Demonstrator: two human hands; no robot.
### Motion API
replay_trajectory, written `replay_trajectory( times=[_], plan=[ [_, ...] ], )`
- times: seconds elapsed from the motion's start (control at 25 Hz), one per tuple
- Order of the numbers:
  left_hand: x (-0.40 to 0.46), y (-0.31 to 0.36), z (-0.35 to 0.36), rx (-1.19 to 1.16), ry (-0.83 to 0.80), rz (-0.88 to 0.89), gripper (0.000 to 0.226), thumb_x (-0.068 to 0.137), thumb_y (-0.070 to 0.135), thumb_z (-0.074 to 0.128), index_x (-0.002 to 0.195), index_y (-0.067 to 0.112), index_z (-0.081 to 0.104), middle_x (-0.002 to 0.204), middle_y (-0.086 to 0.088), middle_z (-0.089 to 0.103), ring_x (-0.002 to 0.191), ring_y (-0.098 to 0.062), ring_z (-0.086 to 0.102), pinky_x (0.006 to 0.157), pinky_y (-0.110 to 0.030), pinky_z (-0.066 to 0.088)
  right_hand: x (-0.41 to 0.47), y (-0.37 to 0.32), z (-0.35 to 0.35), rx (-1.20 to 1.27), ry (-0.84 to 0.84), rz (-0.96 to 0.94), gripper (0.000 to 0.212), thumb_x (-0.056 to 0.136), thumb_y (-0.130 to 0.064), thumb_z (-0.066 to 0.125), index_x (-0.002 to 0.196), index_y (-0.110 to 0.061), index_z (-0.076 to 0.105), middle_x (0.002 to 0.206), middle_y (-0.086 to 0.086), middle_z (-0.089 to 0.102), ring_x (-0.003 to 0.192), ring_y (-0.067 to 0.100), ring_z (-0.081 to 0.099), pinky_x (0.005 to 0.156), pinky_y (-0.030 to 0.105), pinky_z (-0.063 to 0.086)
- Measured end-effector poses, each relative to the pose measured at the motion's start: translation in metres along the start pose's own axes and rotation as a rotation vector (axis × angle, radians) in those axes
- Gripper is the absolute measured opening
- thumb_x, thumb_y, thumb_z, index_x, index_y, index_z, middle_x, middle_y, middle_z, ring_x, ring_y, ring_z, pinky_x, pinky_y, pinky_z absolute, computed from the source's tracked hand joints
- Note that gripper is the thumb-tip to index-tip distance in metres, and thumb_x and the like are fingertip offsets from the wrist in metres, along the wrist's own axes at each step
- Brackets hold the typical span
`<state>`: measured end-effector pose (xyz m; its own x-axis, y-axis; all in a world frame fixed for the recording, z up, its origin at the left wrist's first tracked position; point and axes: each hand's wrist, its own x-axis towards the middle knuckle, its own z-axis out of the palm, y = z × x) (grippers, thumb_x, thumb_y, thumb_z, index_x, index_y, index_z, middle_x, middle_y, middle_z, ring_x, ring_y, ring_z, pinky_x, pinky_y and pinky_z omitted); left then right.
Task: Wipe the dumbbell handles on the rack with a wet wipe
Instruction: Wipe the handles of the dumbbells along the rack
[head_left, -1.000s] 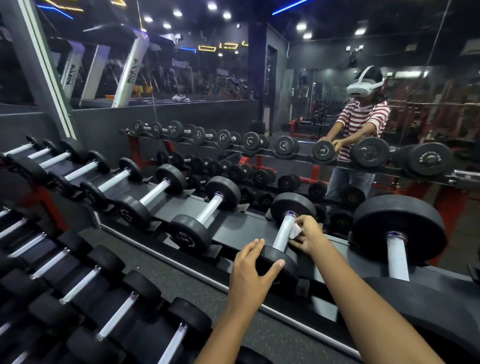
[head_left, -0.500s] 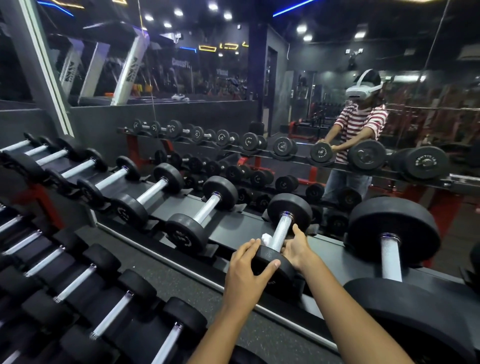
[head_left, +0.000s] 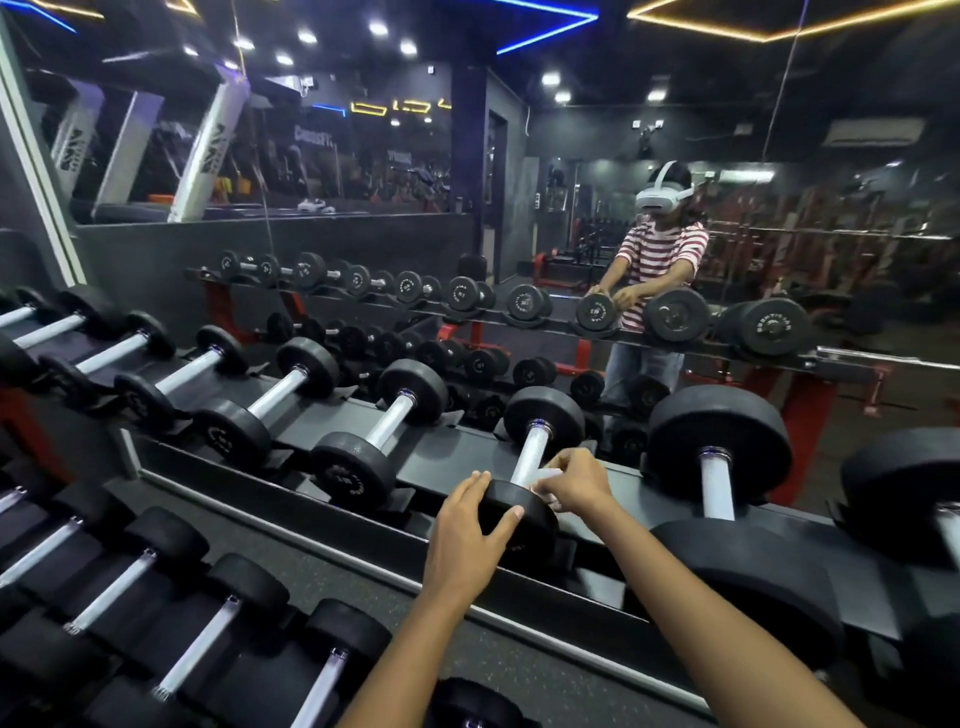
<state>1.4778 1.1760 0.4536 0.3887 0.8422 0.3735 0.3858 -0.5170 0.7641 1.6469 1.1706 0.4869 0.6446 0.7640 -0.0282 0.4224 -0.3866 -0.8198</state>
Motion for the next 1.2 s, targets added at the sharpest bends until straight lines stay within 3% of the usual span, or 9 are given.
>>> replay_trajectory(
  times=[0.12, 0.28, 0.4, 0.6, 0.72, 0.8, 1.04, 1.2],
  plan=[
    [-0.009, 0.002, -0.013, -0.060, 0.017, -0.019, 0.066, 0.085, 0.042, 0.065, 0.139, 0.012, 0.044, 0.145, -0.003, 0.043, 0.134, -0.012, 0.038, 0.111, -0.026, 0.031, -0.018, -0.001, -0.019, -0.074, 0.091, -0.155, 0.006, 0.073, -0.011, 0.065, 0.075, -0.011, 0.059, 0.076, 0.004, 0.061, 0.073, 0.020, 0.059, 0.062, 0.029, 0.050],
    [-0.015, 0.009, -0.030, -0.065, 0.008, 0.007, 0.066, 0.086, 0.038, 0.065, 0.139, 0.008, 0.043, 0.145, -0.006, 0.042, 0.135, -0.016, 0.036, 0.108, -0.024, 0.028, -0.051, -0.003, -0.040, -0.045, 0.112, -0.273, 0.007, 0.076, -0.014, 0.063, 0.076, -0.015, 0.056, 0.078, 0.007, 0.066, 0.065, 0.022, 0.058, 0.058, 0.030, 0.047],
    [-0.021, 0.019, -0.035, -0.079, -0.008, 0.031, 0.065, 0.086, 0.037, 0.066, 0.139, 0.008, 0.043, 0.144, -0.007, 0.044, 0.135, -0.017, 0.037, 0.108, -0.026, 0.029, -0.075, -0.005, -0.055, -0.073, 0.136, -0.316, 0.013, 0.075, -0.007, 0.059, 0.085, -0.014, 0.062, 0.083, 0.006, 0.067, 0.068, 0.021, 0.057, 0.063, 0.030, 0.049],
    [-0.033, 0.039, -0.029, -0.099, -0.038, 0.099, 0.063, 0.084, 0.035, 0.068, 0.136, 0.006, 0.047, 0.140, -0.008, 0.049, 0.131, -0.019, 0.042, 0.106, -0.026, 0.031, -0.110, -0.002, -0.084, -0.111, 0.213, -0.319, 0.014, 0.075, -0.007, 0.059, 0.083, -0.015, 0.066, 0.082, -0.001, 0.068, 0.074, 0.015, 0.060, 0.066, 0.025, 0.051],
    [-0.042, 0.054, -0.021, -0.110, -0.058, 0.123, 0.057, 0.084, 0.032, 0.069, 0.131, 0.006, 0.050, 0.132, -0.008, 0.054, 0.122, -0.021, 0.049, 0.095, -0.022, 0.035, -0.133, 0.006, -0.107, -0.140, 0.269, -0.334, 0.015, 0.076, -0.004, 0.060, 0.086, -0.011, 0.069, 0.080, -0.003, 0.065, 0.076, 0.009, 0.058, 0.062, 0.004, 0.041],
    [-0.050, 0.062, -0.016, -0.122, -0.063, 0.132, 0.056, 0.084, 0.032, 0.069, 0.130, 0.006, 0.051, 0.130, -0.009, 0.056, 0.120, -0.021, 0.050, 0.095, -0.022, 0.036, -0.144, 0.012, -0.123, -0.148, 0.298, -0.325, 0.016, 0.077, -0.003, 0.061, 0.088, -0.010, 0.070, 0.080, -0.003, 0.065, 0.078, 0.008, 0.057, 0.060, 0.002, 0.039],
    [-0.065, 0.088, -0.003, -0.134, -0.047, 0.140, 0.062, 0.085, 0.034, 0.068, 0.136, 0.005, 0.047, 0.138, -0.010, 0.050, 0.129, -0.020, 0.045, 0.106, -0.030, 0.036, -0.155, 0.021, -0.163, -0.172, 0.326, -0.333, 0.015, 0.077, -0.005, 0.063, 0.087, -0.014, 0.070, 0.091, 0.001, 0.071, 0.085, 0.011, 0.061, 0.065, 0.011, 0.045],
    [-0.076, 0.103, 0.012, -0.147, -0.008, 0.072, 0.063, 0.085, 0.035, 0.067, 0.136, 0.006, 0.047, 0.137, -0.011, 0.050, 0.127, -0.023, 0.046, 0.106, -0.035, 0.038, -0.153, 0.035, -0.188, -0.240, 0.270, -0.392, 0.015, 0.077, -0.006, 0.061, 0.089, -0.012, 0.068, 0.088, 0.000, 0.069, 0.088, 0.015, 0.063, 0.080, 0.033, 0.054]
  ],
)
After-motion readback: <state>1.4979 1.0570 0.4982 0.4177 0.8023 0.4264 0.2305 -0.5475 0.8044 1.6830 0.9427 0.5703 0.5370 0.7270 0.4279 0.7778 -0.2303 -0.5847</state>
